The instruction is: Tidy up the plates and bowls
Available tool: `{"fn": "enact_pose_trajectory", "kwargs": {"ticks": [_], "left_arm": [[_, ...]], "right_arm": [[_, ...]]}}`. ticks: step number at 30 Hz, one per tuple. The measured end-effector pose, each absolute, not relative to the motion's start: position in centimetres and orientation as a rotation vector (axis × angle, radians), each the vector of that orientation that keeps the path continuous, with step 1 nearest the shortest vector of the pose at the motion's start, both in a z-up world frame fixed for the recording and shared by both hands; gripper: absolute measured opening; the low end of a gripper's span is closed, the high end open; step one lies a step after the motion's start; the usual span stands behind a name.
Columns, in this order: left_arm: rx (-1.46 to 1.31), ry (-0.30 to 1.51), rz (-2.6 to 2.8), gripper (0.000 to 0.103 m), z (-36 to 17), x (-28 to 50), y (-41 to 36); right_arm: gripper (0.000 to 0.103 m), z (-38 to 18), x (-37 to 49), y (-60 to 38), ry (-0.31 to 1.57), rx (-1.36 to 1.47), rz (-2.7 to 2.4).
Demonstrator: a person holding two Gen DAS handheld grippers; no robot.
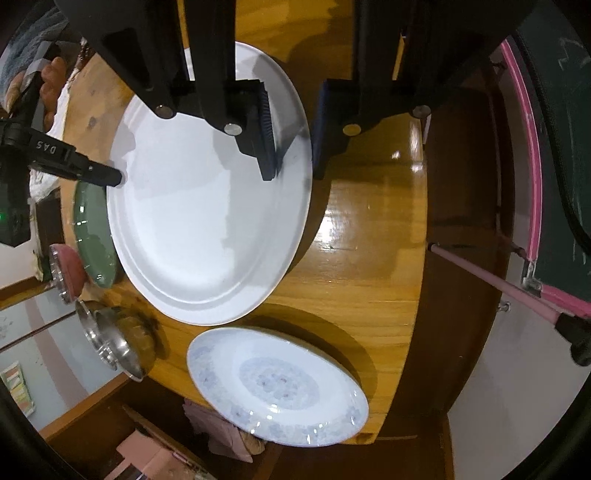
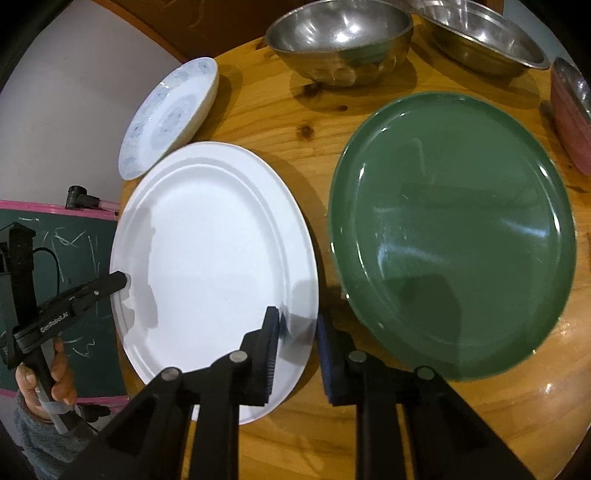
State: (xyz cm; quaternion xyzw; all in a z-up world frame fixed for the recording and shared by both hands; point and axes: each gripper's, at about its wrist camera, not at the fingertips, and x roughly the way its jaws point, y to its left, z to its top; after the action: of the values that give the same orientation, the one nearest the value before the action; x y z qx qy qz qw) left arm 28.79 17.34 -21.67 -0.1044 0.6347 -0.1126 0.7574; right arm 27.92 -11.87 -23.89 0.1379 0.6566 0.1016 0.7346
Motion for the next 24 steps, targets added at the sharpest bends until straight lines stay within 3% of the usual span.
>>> {"fn": "enact_pose_trajectory", "kwargs": {"ticks": [12, 24], "left_arm": [[-0.291, 1.321, -0.257, 0.016, -14.0, 19.3, 15.7], [-0.315, 1.402, -0.218, 0.016, -18.6, 10.9, 15.0]], "right_arm": [[0.02, -16.4, 21.2, -13.1, 1.37, 0.243, 0.262], [0.02, -20.7, 12.9, -14.1, 1.487, 0.249, 0.255]]}}
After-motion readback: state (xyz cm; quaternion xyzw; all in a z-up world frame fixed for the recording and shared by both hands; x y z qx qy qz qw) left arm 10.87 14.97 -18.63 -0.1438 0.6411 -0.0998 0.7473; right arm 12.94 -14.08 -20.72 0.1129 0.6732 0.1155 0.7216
